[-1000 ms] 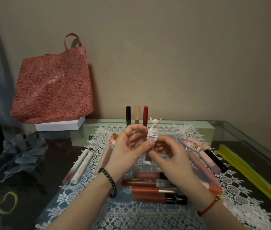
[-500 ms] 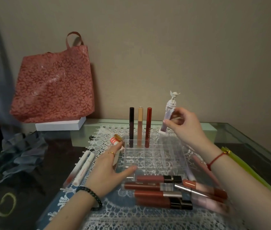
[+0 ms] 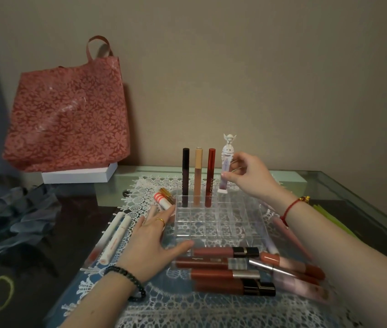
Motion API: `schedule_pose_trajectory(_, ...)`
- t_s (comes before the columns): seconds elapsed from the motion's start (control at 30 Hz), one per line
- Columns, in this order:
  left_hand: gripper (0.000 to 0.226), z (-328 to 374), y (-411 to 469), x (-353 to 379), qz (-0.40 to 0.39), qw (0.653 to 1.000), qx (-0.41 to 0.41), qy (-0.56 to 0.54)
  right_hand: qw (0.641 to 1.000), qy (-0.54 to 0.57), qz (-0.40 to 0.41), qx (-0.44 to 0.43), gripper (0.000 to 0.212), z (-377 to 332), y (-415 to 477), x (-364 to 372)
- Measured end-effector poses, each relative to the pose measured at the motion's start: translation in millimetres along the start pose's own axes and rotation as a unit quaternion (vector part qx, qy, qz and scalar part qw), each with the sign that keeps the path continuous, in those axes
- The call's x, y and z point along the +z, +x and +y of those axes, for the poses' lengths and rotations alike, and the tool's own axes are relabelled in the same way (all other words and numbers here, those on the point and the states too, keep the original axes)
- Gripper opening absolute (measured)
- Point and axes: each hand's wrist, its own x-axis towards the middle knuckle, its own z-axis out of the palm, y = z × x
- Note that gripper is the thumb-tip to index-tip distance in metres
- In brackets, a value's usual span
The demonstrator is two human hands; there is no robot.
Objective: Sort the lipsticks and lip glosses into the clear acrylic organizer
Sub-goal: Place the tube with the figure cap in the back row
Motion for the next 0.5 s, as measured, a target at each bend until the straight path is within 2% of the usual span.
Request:
schedule_pose_trajectory(0.13, 0.103, -2, 1, 2, 0.002, 1.0, 0.005, 0.0, 1.0, -0.01, -0.026, 0.004, 0.031, 0, 1, -1)
schedule_pose_trajectory(0.5, 0.1, -5, 2, 5, 0.008, 1.0, 0.007, -0.001, 0.996, -0.039, -0.074, 0.022, 0.048, 11, -1, 2)
